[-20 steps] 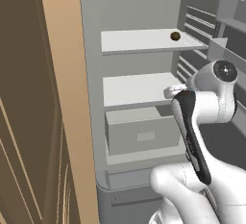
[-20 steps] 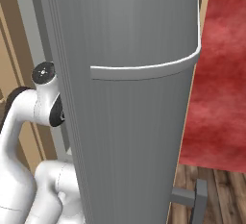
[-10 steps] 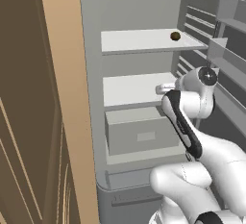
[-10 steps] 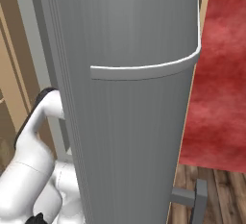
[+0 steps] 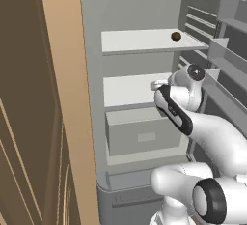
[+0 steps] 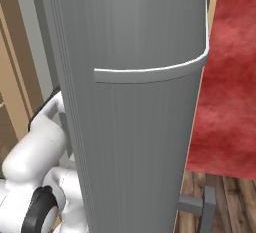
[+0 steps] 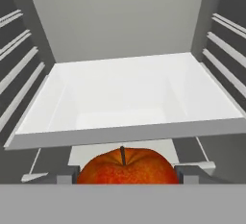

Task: Place the mustard and mustard from the counter to the top shelf of the fridge. If the existing items in the fridge are on the top shelf, move them to other shelves.

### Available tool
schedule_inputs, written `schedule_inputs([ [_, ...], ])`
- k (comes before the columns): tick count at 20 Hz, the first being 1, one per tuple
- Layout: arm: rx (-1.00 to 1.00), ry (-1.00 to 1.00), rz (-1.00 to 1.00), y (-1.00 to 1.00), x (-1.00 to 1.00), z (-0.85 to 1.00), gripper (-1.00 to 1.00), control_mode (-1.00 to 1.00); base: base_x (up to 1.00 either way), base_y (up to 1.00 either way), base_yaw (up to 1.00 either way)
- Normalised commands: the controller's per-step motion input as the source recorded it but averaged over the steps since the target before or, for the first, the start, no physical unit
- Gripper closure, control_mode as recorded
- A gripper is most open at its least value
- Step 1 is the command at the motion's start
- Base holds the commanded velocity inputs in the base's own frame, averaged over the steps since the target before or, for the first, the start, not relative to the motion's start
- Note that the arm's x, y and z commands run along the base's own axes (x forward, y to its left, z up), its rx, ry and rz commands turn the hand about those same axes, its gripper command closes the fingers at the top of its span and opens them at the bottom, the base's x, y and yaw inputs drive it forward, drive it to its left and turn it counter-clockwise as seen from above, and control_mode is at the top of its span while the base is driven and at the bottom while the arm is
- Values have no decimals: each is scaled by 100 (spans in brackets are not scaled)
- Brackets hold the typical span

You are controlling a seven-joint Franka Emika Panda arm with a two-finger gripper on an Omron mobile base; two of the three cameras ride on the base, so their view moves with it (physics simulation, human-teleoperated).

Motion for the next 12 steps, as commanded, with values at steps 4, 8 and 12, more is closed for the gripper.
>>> schedule_inputs([
  [4, 0, 0, 0, 0, 39, -75, 100, -100, 0, 0, 0],
  [8, 0, 0, 0, 1, 42, -44, 100, -100, 0, 0, 0],
  [12, 0, 0, 0, 10, 45, -13, 100, -100, 0, 0, 0],
])
